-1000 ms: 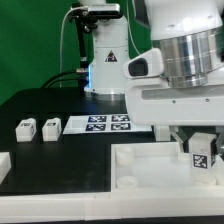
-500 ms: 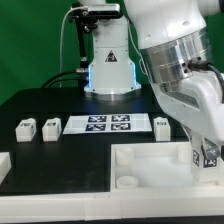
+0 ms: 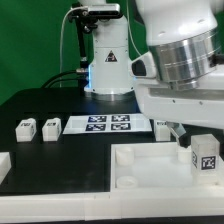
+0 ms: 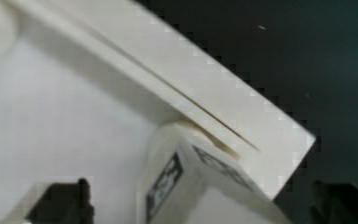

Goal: Assemble one leg

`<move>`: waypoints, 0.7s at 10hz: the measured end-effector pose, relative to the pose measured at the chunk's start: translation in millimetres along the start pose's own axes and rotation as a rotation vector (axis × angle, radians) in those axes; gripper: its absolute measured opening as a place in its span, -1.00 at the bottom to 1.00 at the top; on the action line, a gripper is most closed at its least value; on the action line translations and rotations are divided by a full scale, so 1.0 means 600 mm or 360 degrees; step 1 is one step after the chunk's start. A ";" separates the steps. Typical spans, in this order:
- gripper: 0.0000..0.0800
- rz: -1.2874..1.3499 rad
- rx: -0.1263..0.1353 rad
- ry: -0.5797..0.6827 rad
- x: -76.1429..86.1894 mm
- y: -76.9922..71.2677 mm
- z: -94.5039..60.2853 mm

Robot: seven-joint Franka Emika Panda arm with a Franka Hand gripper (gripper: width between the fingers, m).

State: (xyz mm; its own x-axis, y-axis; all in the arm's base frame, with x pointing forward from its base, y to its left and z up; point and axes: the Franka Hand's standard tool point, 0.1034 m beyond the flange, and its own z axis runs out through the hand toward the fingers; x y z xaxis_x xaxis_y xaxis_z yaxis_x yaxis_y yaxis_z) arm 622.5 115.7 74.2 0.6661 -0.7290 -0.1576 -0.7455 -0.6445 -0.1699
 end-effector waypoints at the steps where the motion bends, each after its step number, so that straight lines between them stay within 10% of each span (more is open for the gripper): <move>1: 0.59 -0.0093 0.0002 -0.0001 0.001 0.003 0.002; 3: 0.61 -0.0434 -0.0001 0.0000 0.002 0.004 0.002; 7: 0.62 -0.1429 -0.0136 0.0068 0.000 -0.008 -0.004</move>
Offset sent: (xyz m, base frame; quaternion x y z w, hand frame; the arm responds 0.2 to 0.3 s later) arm 0.0000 0.0000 0.0000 0.0000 0.0000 -0.2667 0.9638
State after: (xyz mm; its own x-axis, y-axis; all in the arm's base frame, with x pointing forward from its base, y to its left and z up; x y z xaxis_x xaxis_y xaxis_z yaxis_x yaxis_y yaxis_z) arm 626.1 118.0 77.0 0.9981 0.0499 0.0363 0.0545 -0.9889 -0.1385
